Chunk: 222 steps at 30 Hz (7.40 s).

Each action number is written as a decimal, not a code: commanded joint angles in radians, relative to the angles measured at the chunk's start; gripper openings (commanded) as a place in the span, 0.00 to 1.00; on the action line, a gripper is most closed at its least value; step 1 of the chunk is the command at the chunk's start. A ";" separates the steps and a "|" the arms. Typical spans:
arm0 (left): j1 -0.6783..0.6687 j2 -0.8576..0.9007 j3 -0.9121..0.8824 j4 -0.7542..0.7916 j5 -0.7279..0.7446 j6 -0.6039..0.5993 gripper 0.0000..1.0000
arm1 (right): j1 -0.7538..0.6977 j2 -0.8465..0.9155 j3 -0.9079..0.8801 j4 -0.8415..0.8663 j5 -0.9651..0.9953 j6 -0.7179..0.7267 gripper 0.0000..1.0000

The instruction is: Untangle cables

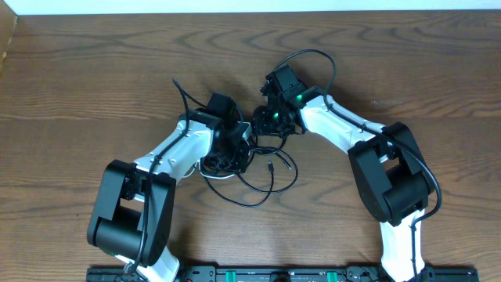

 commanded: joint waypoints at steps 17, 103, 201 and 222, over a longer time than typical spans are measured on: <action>0.199 -0.378 0.127 -0.051 0.013 -0.188 0.07 | -0.013 0.095 -0.009 -0.012 0.078 0.011 0.44; 0.039 -0.226 -0.348 0.723 0.037 -0.199 0.63 | -0.012 0.095 -0.009 -0.009 0.088 0.010 0.59; 0.448 -0.271 -0.056 -0.111 -0.281 -0.121 0.66 | 0.002 0.089 -0.006 0.085 -0.181 -0.323 0.78; 0.448 -0.198 -0.073 -0.024 -0.250 -0.117 0.79 | 0.002 0.089 -0.006 0.086 -0.163 -0.323 0.79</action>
